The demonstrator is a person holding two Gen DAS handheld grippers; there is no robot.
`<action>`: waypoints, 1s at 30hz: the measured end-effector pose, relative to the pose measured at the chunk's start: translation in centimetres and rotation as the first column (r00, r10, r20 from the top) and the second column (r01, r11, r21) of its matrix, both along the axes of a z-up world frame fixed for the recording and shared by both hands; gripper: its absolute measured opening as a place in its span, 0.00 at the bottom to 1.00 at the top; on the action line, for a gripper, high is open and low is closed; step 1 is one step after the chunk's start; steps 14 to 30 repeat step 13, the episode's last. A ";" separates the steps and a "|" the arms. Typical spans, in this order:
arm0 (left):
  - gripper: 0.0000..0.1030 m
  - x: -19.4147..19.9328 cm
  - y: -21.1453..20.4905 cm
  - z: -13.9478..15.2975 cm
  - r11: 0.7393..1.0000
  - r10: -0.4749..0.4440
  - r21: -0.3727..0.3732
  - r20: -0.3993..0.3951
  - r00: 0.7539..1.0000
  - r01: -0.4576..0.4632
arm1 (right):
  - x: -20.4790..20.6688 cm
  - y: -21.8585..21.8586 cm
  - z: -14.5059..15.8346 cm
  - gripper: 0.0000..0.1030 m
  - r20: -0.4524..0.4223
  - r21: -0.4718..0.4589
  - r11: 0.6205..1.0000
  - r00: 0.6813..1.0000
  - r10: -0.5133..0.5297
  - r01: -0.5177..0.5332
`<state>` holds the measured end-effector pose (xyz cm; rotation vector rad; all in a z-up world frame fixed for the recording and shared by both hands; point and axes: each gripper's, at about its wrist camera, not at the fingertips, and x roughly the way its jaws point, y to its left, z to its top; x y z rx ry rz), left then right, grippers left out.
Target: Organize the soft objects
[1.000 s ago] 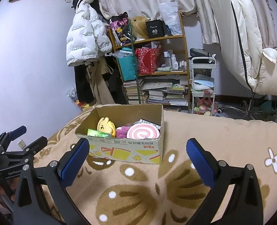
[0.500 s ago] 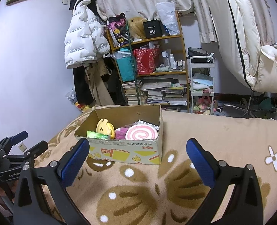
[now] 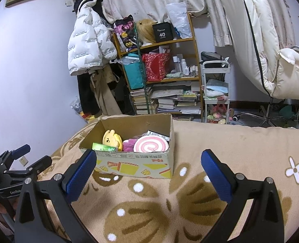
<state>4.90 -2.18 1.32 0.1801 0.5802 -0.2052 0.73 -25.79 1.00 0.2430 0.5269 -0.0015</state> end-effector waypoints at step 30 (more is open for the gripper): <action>0.99 -0.2 -0.2 0.0 1.000 -0.006 0.003 0.003 1.000 0.006 | -0.1 0.1 0.5 1.00 0.014 0.004 1.000 1.000 -0.020 0.020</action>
